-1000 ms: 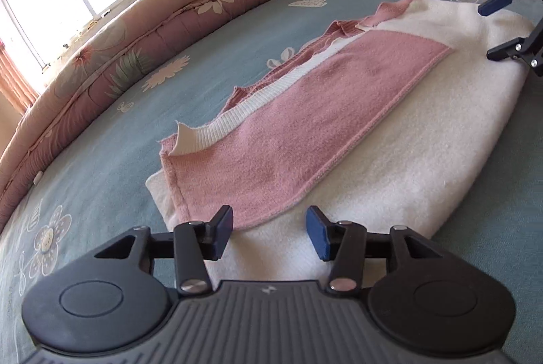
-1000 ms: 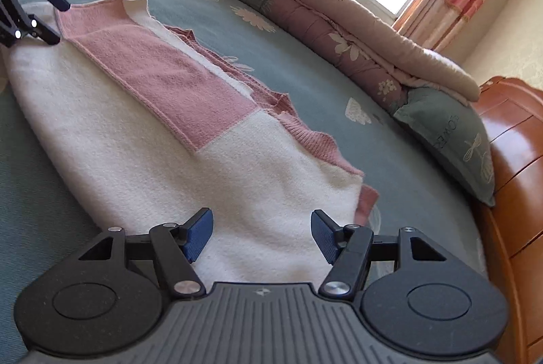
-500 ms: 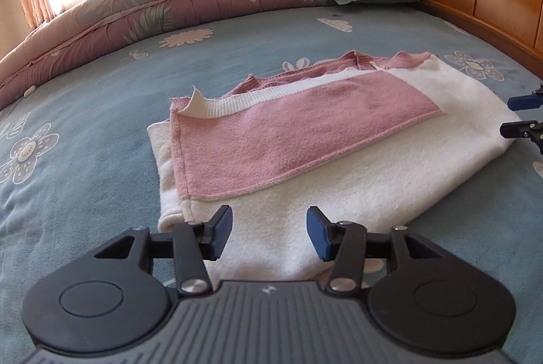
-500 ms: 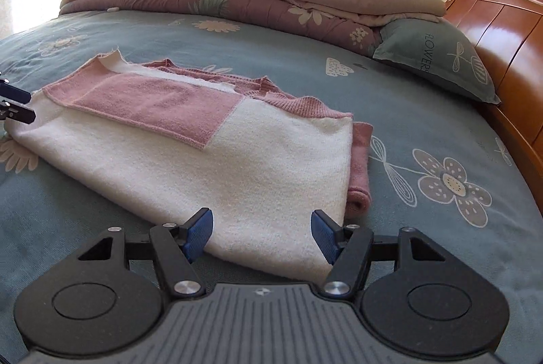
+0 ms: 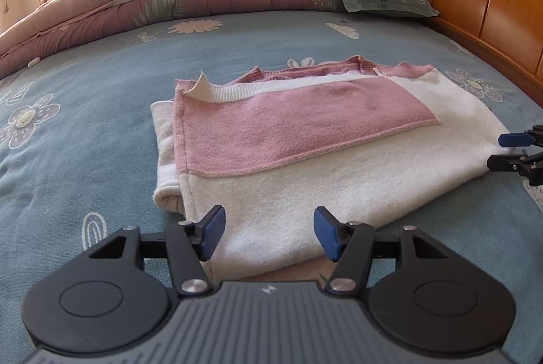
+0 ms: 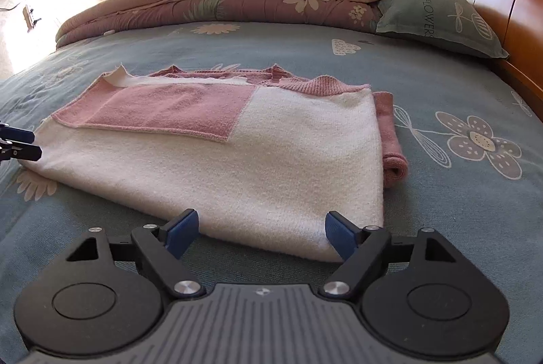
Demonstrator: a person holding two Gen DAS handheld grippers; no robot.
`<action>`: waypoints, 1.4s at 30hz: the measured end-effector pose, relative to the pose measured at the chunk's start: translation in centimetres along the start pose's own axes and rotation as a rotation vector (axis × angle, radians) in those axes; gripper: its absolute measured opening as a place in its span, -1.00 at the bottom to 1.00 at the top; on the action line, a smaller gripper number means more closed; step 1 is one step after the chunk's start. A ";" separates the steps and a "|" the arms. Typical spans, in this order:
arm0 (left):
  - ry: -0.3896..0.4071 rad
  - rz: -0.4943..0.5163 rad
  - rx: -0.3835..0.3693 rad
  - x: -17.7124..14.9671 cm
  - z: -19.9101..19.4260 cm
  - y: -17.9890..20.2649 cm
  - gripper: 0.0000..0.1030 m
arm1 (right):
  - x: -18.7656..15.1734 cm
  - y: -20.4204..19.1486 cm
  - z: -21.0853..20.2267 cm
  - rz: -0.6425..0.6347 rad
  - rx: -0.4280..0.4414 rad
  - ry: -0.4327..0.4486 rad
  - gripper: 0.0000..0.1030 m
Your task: Fold clothes
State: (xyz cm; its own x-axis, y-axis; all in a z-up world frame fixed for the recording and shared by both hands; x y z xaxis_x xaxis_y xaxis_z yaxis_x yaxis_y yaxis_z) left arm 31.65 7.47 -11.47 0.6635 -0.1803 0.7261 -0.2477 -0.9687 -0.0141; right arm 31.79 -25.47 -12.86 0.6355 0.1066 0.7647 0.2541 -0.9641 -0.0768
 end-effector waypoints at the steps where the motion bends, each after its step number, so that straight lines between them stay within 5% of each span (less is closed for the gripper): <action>1: -0.008 -0.021 -0.005 0.2 0.5 -0.1 0.21 | 0.3 -0.1 0.0 0.006 0.003 0.009 0.77; 3: -0.060 -0.048 0.003 -0.4 1.8 -0.5 0.21 | 0.7 -0.2 0.0 0.016 0.007 0.024 0.83; 9: -0.043 -0.017 -0.009 -1.6 0.6 -0.8 0.21 | -1.8 0.9 0.0 -0.034 -0.004 -0.034 0.84; 16: 0.004 0.071 -0.013 1.0 0.7 1.4 0.22 | 2.3 1.1 -0.3 -0.003 -0.020 0.078 0.93; 23: 0.105 0.176 0.010 4.1 2.2 2.4 0.22 | 4.4 3.0 4.3 -0.087 -0.071 0.067 0.92; 26: 0.075 0.102 0.021 5.5 4.2 0.5 0.22 | 4.8 3.8 6.1 -0.114 -0.084 0.019 0.93; 30: -0.035 -0.007 0.052 4.0 7.0 -2.7 0.22 | 3.6 6.2 6.4 0.005 -0.048 -0.012 1.00; 36: 0.019 0.188 0.068 4.0 3.5 0.1 0.35 | 3.7 4.6 3.5 -0.118 -0.056 -0.026 1.00; 42: 0.162 0.821 0.173 1.0 -0.1 8.3 0.53 | 2.7 -2.5 -0.2 -0.560 -0.059 -0.010 1.00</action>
State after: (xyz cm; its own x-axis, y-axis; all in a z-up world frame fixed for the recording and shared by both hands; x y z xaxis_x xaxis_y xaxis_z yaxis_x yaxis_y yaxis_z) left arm 30.23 -0.75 -10.78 0.2086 -0.8228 0.5287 -0.4862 -0.5563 -0.6739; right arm 32.75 -22.85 -10.51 0.4225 0.6079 0.6723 0.5133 -0.7718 0.3753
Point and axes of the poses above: each gripper's, at about its wrist camera, not at the fingertips, and z roughly the way its jaws point, y to its right, x to its top, the point moved 4 cm from there along z, roughly the way its jaws point, and after that the axes turned 3 degrees about x, right-handed, at the moved point
